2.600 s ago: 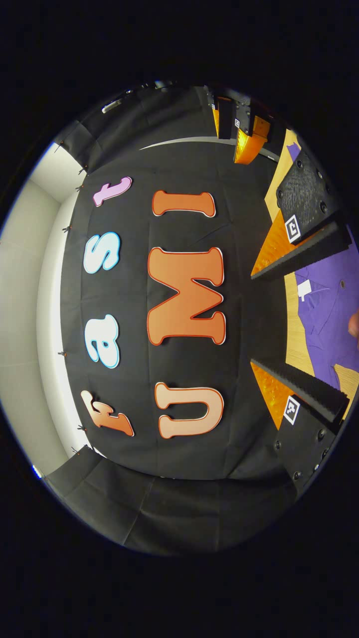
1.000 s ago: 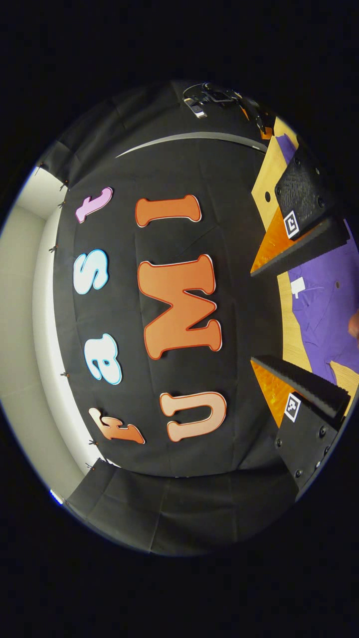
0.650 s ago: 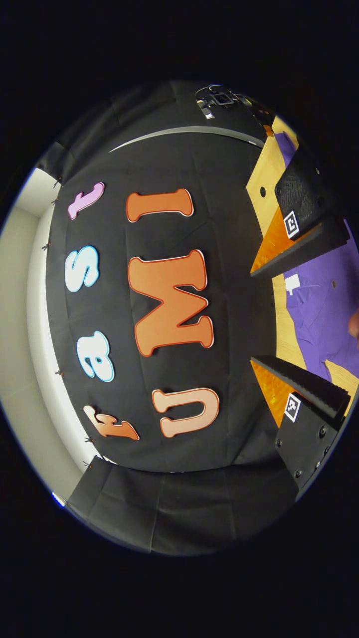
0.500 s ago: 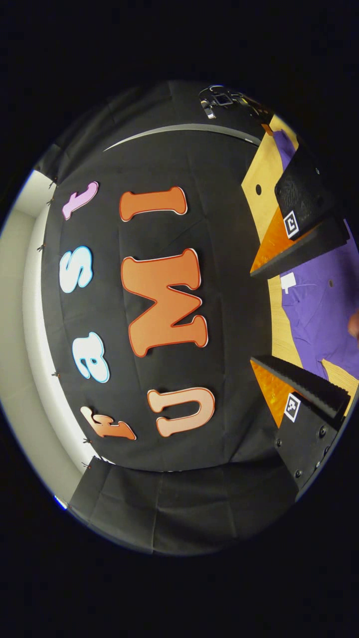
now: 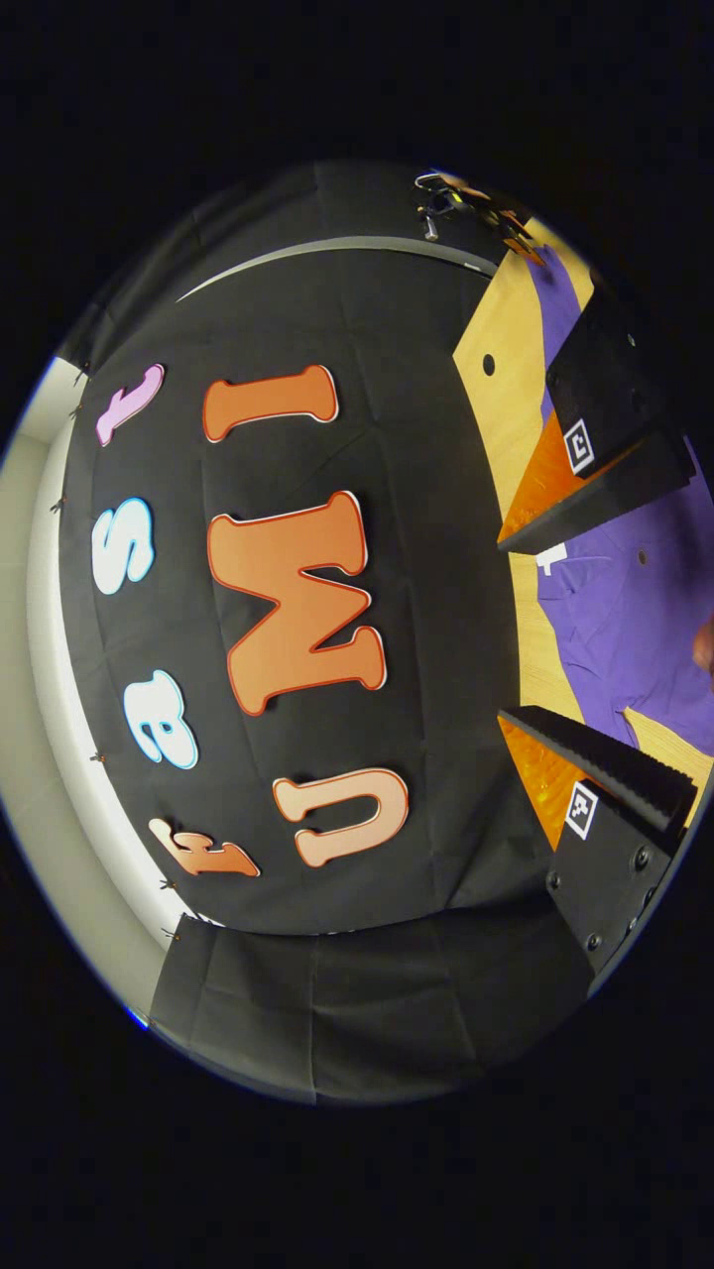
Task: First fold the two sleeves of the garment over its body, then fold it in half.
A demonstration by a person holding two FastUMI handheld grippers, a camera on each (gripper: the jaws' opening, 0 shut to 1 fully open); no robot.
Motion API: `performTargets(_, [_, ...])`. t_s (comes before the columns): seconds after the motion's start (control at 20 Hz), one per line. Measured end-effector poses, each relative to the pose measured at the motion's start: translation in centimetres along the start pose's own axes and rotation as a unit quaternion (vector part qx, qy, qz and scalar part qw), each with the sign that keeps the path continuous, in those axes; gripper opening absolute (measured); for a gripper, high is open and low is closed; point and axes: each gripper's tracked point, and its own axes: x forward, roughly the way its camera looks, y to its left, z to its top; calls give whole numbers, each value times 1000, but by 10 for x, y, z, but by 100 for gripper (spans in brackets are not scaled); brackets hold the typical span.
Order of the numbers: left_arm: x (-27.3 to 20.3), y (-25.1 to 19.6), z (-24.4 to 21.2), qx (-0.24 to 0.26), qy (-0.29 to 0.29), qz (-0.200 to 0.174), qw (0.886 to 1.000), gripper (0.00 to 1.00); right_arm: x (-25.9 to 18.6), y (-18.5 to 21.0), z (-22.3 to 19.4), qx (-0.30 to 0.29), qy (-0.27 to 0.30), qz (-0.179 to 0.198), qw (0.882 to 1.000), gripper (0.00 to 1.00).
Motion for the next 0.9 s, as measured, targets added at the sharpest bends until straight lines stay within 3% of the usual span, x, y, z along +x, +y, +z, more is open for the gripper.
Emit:
performTargets(0.3, [8,6,-15,-9,28,15,999,96,20,-5,7,-1,27,-31,999,95])
performTargets(0.4, [9,9,-17,-11,32,20,999,100,21,-2,6,7,36,-40,999,90])
performTargets(0.5, [10,11,-23,-15,38,25,999,96,20,2,5,2,42,-40,998,86])
performTargets(0.55, [11,12,-24,-16,39,28,999,96,22,6,5,2,43,-39,998,76])
performTargets(0.6, [11,13,-22,-16,40,30,999,96,22,9,5,5,44,-37,998,80])
performTargets(0.65, [10,14,-23,-15,39,31,999,96,23,11,6,9,41,-35,998,48])
performTargets(0.85, [5,21,-22,-14,36,35,999,96,20,27,7,56,38,16,998,6])
performTargets(0.9, [5,23,-22,-16,35,35,999,96,15,33,10,59,32,28,997,5])
